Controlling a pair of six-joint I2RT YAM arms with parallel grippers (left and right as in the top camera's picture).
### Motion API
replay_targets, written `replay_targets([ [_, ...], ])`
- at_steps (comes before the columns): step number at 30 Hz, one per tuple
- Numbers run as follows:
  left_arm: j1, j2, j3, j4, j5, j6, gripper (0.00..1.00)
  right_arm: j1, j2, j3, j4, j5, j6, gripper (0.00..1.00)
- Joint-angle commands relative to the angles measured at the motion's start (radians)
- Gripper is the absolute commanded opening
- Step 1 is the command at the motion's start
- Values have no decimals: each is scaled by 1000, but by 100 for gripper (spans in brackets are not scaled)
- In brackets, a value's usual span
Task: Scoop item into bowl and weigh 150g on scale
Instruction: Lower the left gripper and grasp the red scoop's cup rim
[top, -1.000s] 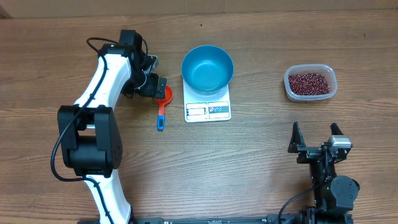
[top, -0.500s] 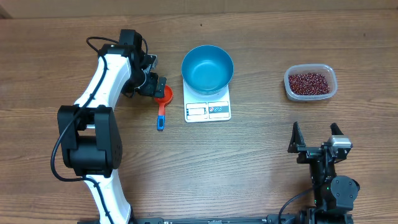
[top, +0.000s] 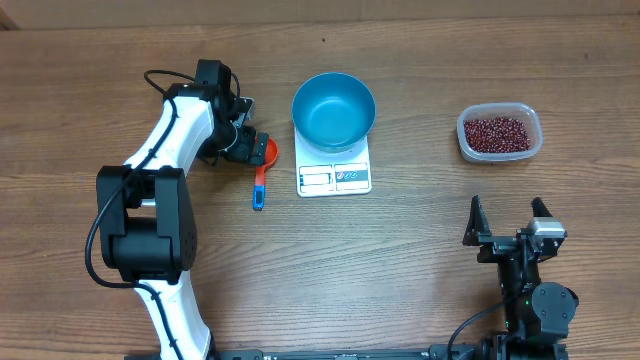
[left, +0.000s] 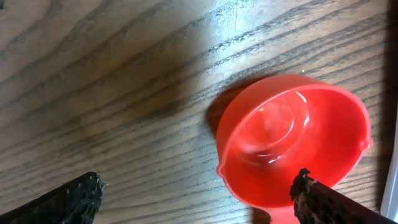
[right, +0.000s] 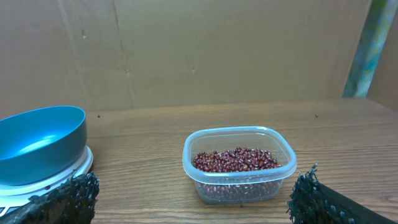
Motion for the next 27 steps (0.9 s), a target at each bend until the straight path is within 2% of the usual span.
replay_targets([
  [1,1,13,-8,10,-4,-3,100,5,-10,-10,3,9,2,100],
  [20,2,13,-11,77,-18,-3,99,5,-10,-10,3,9,2,100],
  [27,2,13,-62,130,-39,-3,100,5,-10,-10,3,9,2,100],
])
